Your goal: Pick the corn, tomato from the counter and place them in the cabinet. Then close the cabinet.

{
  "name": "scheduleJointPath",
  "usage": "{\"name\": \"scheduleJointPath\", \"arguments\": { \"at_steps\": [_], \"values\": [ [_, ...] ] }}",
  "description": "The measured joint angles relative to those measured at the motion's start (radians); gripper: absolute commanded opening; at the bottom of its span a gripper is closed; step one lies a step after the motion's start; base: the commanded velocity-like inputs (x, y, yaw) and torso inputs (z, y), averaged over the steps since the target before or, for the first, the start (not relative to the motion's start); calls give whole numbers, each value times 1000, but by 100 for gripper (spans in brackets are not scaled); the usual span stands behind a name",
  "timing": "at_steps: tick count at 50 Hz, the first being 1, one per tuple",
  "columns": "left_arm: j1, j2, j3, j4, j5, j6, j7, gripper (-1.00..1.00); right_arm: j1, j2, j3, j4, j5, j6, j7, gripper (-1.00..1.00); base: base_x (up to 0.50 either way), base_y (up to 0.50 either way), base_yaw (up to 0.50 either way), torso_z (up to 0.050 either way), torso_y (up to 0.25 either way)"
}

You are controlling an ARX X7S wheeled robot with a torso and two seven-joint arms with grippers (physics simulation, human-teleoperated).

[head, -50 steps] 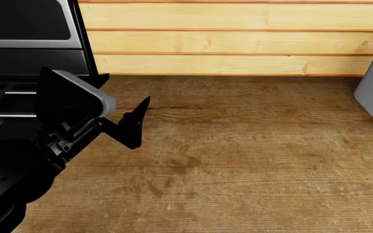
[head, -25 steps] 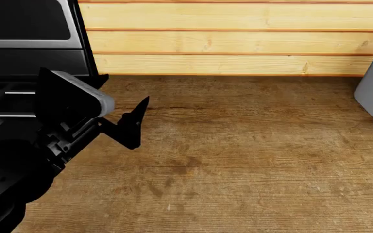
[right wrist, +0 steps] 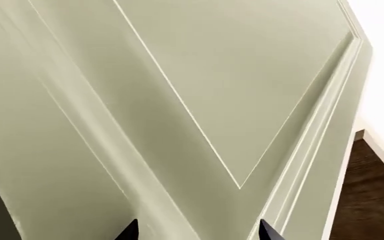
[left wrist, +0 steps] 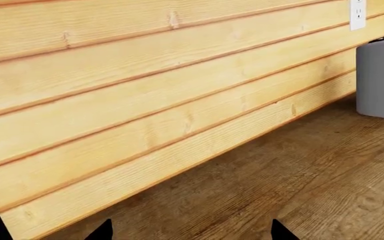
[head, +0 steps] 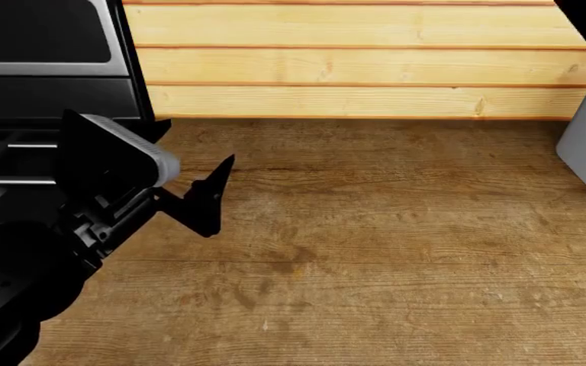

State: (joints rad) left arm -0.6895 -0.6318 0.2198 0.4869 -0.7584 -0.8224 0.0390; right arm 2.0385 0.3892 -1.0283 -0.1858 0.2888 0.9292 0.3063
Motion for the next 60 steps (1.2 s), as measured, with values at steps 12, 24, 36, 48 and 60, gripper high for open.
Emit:
{"name": "scheduleJointPath", "arguments": {
  "at_steps": [12, 24, 36, 48, 60],
  "values": [
    [1, -4, -1, 2, -6, -2, -2, 100, 23, -18, -82, -1, -50, 85, -33, 100, 4, -1, -1, 0, -10],
    [3, -7, 0, 0, -6, 2, -2, 100, 41, -32, -143, 21, -98, 102, -56, 100, 4, -1, -2, 0, -9],
    [9, -10, 1, -2, -6, 8, -1, 100, 48, -35, -181, 12, -122, 123, -65, 100, 7, 0, 0, 0, -10],
    [13, -12, 4, -7, -3, 16, 1, 100, 55, -41, -212, -9, -146, 163, -79, 100, 7, 0, 2, 0, -11],
    [15, -12, 8, -8, -2, 19, 0, 100, 60, -40, -223, -32, -145, 192, -93, 100, 7, 1, 1, 0, -10]
  ]
}}
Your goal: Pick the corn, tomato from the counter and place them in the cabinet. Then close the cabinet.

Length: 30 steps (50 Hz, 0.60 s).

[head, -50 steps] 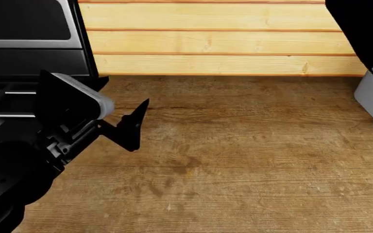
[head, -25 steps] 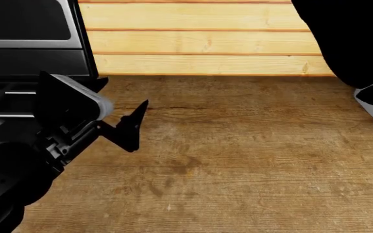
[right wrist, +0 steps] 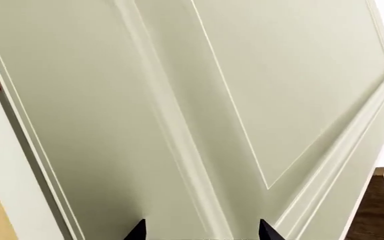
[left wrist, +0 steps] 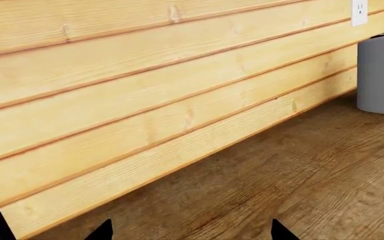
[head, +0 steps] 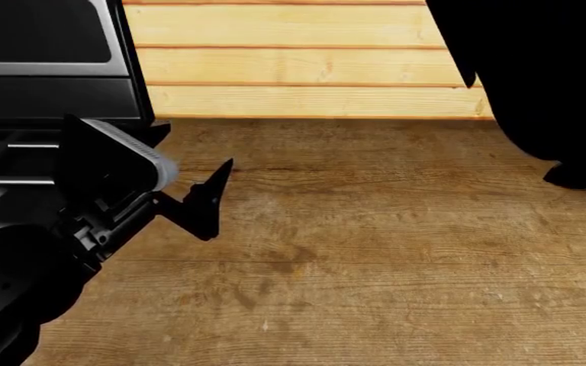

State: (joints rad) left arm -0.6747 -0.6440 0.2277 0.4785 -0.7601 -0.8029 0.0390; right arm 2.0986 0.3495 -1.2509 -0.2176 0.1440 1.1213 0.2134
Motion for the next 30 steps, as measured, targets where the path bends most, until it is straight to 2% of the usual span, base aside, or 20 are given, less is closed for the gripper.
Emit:
{"name": "scheduleJointPath", "arguments": {
  "at_steps": [13, 30],
  "values": [
    [3, -1, -1, -1, -2, 6, -2, 100, 7, 28, 23, -33, 66, 11, 5, 100, 4, 0, 0, 0, -8],
    [-7, -1, -9, 2, -10, 3, -12, 100, 7, 175, 121, -160, 275, 94, 31, 100, 1, -3, -4, 0, -6]
  ]
}}
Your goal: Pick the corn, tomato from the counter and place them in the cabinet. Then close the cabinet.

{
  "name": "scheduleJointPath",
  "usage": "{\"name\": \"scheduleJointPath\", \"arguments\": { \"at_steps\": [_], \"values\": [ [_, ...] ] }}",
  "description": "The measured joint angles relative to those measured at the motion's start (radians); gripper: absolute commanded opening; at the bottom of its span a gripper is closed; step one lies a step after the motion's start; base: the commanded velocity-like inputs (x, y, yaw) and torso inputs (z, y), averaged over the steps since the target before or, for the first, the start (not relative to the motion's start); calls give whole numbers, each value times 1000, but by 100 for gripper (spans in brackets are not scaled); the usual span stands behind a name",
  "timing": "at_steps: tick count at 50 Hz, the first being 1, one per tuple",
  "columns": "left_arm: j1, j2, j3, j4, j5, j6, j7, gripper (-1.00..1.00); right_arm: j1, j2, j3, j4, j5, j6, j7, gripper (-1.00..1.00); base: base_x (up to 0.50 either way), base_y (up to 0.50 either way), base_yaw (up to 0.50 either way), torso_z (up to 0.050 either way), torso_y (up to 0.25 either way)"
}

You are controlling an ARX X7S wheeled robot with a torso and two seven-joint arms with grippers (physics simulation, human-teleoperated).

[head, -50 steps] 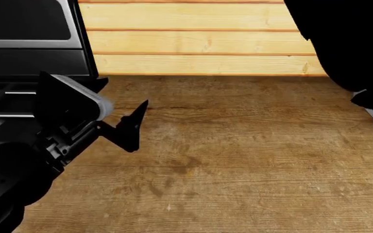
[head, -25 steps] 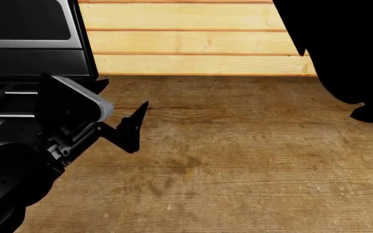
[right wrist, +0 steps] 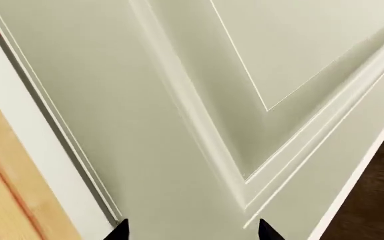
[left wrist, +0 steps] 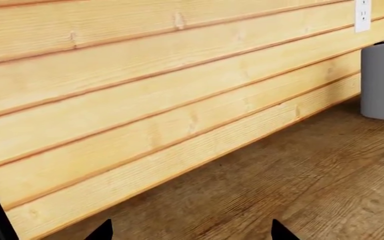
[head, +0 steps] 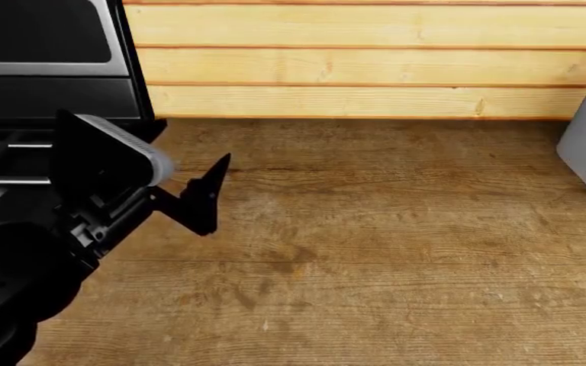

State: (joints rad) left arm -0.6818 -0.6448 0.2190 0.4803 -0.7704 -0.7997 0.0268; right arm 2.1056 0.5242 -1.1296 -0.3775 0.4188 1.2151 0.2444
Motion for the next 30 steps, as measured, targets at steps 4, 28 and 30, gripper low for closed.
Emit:
{"name": "scheduleJointPath", "arguments": {
  "at_steps": [4, 28, 30],
  "values": [
    [-3, -1, -5, 1, -5, -2, -3, 100, -11, 42, 21, -18, 70, 28, 4, 100, 3, -1, -2, 0, -5],
    [-15, -13, -35, 12, -30, -7, -18, 100, -116, 270, 246, -235, 465, 195, 91, 100, 0, 0, 0, 0, 0],
    [-16, -14, -38, 13, -32, -7, -19, 100, -127, 283, 275, -258, 501, 209, 108, 100, 0, 0, 0, 0, 0]
  ]
}}
